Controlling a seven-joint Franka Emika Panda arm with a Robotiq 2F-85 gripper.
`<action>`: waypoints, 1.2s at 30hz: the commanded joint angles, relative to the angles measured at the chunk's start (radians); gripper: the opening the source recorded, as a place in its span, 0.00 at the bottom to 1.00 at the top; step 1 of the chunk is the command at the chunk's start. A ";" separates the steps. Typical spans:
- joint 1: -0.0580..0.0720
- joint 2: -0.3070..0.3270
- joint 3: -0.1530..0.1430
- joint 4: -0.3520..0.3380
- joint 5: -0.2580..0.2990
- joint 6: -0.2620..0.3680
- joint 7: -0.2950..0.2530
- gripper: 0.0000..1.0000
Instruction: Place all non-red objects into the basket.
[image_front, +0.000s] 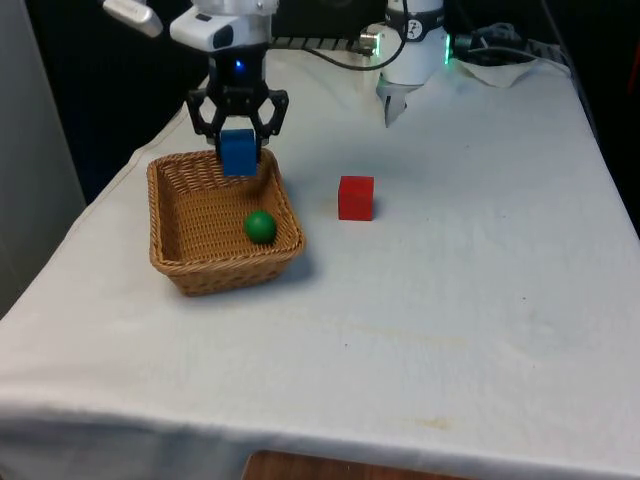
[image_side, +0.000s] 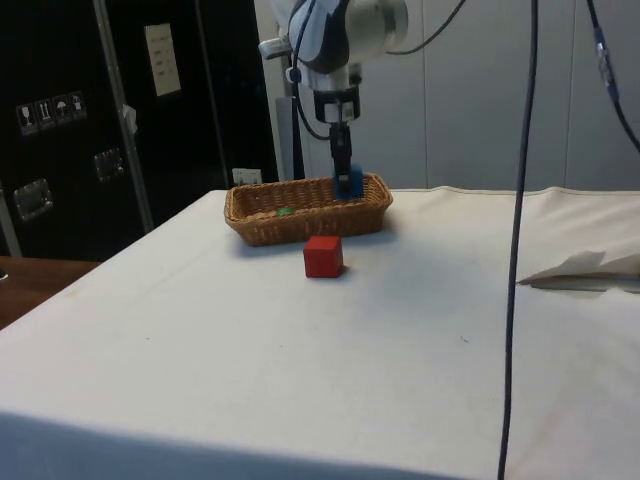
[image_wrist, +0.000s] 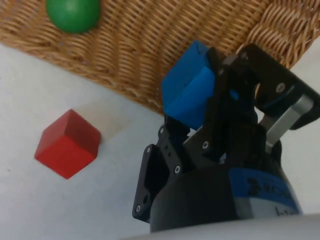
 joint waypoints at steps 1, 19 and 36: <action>-0.011 0.008 0.011 0.003 0.015 0.012 -0.012 0.03; -0.021 0.119 0.013 0.037 0.097 0.059 -0.036 0.04; -0.023 0.139 0.011 0.054 0.122 0.054 -0.053 1.00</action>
